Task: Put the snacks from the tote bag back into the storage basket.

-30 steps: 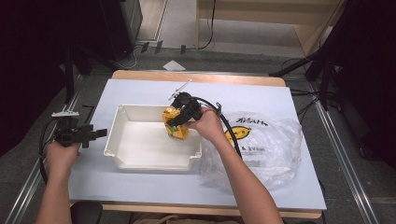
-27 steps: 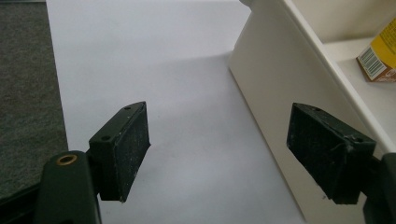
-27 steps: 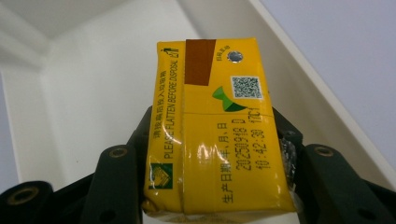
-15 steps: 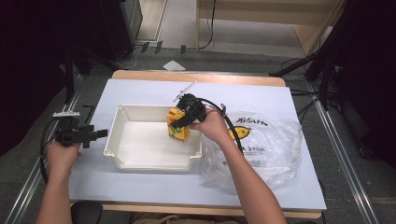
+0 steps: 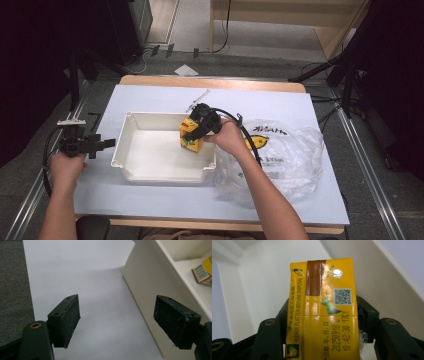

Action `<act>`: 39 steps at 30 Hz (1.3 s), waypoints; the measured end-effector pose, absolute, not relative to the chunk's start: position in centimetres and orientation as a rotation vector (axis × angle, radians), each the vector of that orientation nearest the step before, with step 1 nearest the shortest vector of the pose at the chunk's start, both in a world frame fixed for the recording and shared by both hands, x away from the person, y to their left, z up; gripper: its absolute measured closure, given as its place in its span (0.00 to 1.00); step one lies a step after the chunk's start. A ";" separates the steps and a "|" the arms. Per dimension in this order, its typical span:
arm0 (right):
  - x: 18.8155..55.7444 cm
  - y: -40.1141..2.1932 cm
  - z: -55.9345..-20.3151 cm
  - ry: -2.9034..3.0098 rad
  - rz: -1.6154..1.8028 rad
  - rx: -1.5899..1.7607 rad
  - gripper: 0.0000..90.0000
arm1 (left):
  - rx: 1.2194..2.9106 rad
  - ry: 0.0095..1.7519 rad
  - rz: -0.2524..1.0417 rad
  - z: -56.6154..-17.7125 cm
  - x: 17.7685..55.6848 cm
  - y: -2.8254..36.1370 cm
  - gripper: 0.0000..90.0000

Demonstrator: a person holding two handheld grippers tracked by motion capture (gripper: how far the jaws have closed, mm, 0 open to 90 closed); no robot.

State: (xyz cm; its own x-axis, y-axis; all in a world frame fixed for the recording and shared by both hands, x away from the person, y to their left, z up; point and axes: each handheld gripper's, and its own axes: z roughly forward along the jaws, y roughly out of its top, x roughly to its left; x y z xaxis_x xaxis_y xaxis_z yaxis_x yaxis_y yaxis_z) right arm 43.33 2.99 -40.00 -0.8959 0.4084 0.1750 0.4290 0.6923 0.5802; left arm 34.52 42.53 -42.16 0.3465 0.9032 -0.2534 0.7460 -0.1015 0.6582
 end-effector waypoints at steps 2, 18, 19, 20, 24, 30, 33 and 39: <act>43.2 3.1 -40.0 -2.865 -0.987 -0.695 0.49 | 1.889 1.442 0.274 -42.2 34.5 42.5 0.25; 42.5 2.2 -38.0 -2.835 -1.001 -0.751 0.48 | 1.891 1.449 0.275 -42.2 34.5 42.5 0.25; 42.4 2.0 -37.7 -2.836 -1.015 -0.746 0.48 | 1.892 1.448 0.275 -42.2 34.5 42.6 0.25; 42.3 1.9 -37.4 -2.836 -1.025 -0.742 0.48 | 1.892 1.450 0.276 -42.2 34.5 42.6 0.25; 41.9 1.3 -36.4 -2.839 -1.044 -0.748 0.48 | 1.888 1.451 0.276 -42.2 34.5 42.6 0.25; 41.0 0.5 -34.9 -2.847 -1.076 -0.752 0.51 | 1.885 1.451 0.277 -42.2 34.5 42.6 0.25; 40.4 0.1 -34.4 -2.856 -1.097 -0.746 0.53 | 1.886 1.453 0.278 -42.2 34.5 42.6 0.25; 39.3 0.0 -34.2 -2.845 -1.110 -0.714 0.66 | 1.888 1.453 0.278 -42.2 34.5 42.5 0.25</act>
